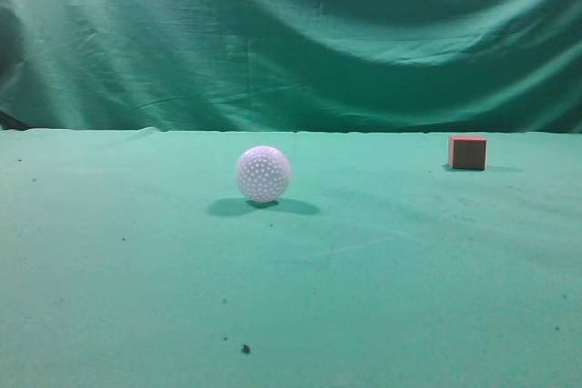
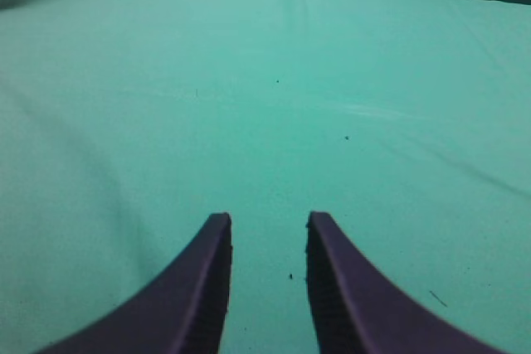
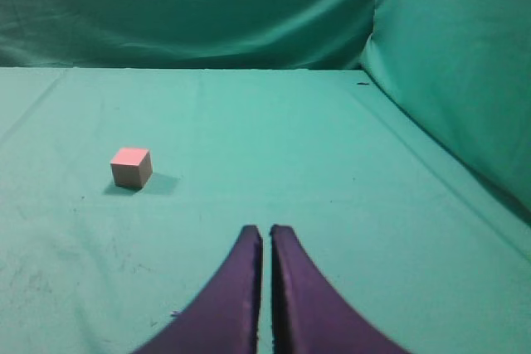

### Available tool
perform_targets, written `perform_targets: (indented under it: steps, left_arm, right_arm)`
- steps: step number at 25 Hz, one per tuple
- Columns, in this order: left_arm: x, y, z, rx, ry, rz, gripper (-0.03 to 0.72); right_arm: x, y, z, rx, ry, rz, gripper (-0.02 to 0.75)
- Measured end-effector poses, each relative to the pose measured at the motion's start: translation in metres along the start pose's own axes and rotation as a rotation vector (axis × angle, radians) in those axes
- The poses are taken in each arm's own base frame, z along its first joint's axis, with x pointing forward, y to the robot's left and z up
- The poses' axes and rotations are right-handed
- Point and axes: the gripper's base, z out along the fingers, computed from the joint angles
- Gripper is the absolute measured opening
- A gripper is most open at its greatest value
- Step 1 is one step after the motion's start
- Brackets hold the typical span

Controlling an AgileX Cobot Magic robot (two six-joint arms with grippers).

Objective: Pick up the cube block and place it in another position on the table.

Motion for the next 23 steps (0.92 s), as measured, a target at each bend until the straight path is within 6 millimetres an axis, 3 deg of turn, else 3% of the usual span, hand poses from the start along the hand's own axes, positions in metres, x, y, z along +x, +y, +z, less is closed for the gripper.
perform_targets:
  steps: [5,23]
  left_arm:
    - [0.0000,0.0000,0.0000,0.000,0.000,0.000,0.262]
    - [0.0000,0.0000,0.0000,0.000,0.000,0.000,0.262]
  right_arm:
    - [0.0142,0.0016,0.0030,-0.016,0.067,0.052,0.000]
    - [0.0155,0.0017,0.0029,-0.017,0.081,0.052,0.000]
